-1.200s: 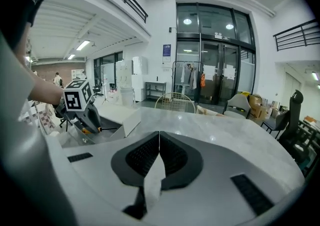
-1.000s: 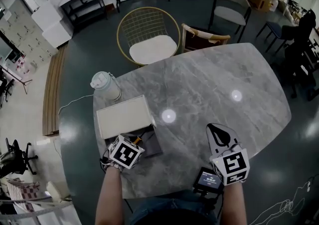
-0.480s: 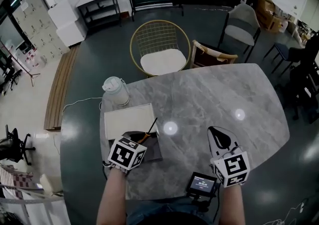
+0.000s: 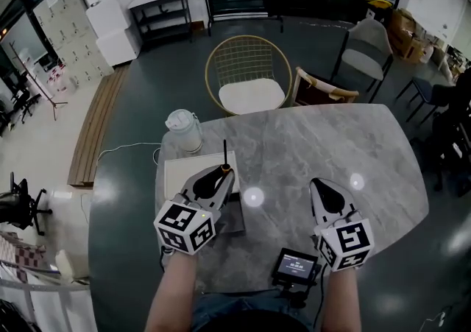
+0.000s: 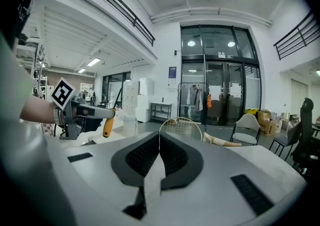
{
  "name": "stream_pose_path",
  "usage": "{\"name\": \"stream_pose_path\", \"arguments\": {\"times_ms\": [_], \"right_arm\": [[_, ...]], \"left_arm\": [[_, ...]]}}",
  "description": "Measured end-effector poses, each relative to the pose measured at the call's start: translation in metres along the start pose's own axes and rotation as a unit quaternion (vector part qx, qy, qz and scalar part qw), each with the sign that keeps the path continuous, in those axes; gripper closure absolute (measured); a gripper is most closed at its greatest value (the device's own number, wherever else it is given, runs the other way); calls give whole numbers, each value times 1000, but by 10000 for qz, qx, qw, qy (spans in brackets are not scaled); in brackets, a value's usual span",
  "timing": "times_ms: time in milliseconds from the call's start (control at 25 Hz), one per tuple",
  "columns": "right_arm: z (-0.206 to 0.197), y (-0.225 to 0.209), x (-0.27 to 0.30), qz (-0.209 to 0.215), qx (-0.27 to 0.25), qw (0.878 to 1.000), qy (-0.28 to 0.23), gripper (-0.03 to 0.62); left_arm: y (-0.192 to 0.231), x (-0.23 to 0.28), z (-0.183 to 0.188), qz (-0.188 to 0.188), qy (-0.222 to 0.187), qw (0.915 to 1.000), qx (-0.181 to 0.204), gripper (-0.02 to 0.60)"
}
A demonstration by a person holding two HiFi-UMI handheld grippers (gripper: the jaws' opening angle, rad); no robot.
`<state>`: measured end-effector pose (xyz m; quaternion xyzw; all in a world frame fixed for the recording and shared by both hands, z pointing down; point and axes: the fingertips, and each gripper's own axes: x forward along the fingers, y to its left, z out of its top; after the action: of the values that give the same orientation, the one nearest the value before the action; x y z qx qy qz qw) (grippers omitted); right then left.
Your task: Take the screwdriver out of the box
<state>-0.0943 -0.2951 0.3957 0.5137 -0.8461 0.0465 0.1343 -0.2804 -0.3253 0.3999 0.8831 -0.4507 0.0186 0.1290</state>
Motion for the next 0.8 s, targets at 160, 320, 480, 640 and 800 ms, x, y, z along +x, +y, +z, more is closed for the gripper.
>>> {"name": "stream_pose_path", "arguments": {"times_ms": [160,320,480,640,800], "right_arm": [[18,11,3,-134,-13,9997,-191,568],[35,28,7,-234,-54,9989,-396,568],[52,48,12,-211,-190,9977,-609,568],[73,64,19,-167,-302,9958,-844,568],[91,85,26,-25,-473,9932,-1063,568]], "left_arm": [[6,-15,21,-12,-319,9994,128,503],[29,-43,43,154,-597,9975,344,503],[62,-84,68,537,-953,9928,480,503],[96,-134,92,1063,-1259,9843,639,503],[131,-192,109,1720,-1537,9698,796,503]]}}
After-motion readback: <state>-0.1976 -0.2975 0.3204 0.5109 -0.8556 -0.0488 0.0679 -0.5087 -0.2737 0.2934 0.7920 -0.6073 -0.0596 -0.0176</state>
